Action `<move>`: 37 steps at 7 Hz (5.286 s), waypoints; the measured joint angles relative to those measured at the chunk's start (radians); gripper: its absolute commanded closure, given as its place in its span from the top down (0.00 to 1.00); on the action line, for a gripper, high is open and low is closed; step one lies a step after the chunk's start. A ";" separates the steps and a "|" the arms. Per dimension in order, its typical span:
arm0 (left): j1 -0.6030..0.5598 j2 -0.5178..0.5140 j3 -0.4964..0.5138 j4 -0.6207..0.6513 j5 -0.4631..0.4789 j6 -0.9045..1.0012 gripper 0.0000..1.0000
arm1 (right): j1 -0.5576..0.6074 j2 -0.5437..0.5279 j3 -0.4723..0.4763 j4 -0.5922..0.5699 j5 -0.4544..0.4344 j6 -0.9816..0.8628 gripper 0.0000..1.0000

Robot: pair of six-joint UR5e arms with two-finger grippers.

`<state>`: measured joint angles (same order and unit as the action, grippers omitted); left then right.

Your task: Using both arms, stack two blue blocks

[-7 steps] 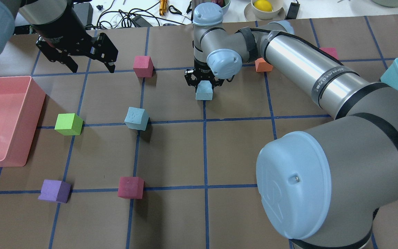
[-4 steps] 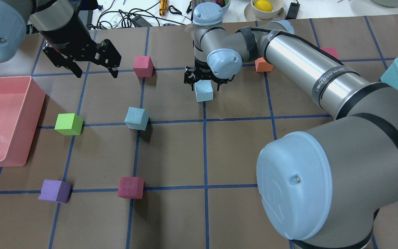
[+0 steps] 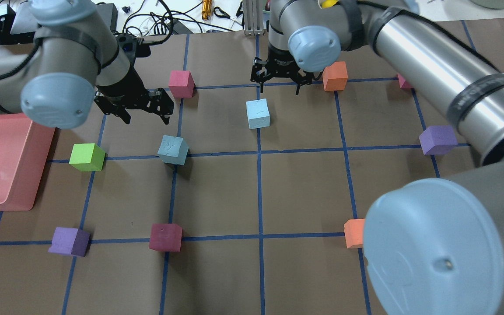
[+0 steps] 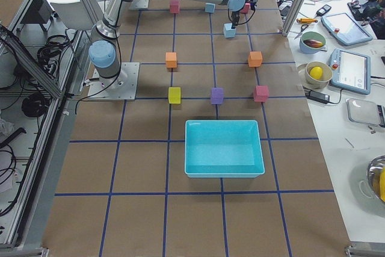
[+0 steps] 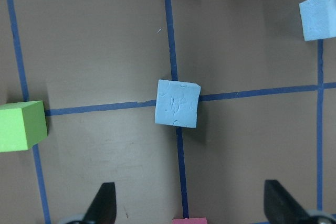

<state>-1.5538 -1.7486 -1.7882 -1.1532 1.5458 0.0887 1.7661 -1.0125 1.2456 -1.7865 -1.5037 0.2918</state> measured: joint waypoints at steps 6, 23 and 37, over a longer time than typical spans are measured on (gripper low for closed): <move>-0.021 -0.189 -0.138 0.320 0.071 0.008 0.61 | -0.165 -0.426 0.261 0.211 -0.016 -0.228 1.00; -0.327 -0.498 0.561 -0.056 -0.055 -0.592 0.00 | -0.207 -0.595 0.375 0.219 -0.041 -0.259 1.00; -0.181 -0.233 0.570 -0.410 -0.038 -0.266 1.00 | -0.207 -0.597 0.376 0.220 -0.096 -0.260 1.00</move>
<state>-1.7349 -1.9819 -1.2182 -1.5629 1.5082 -0.1777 1.5590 -1.6092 1.6216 -1.5660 -1.5993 0.0322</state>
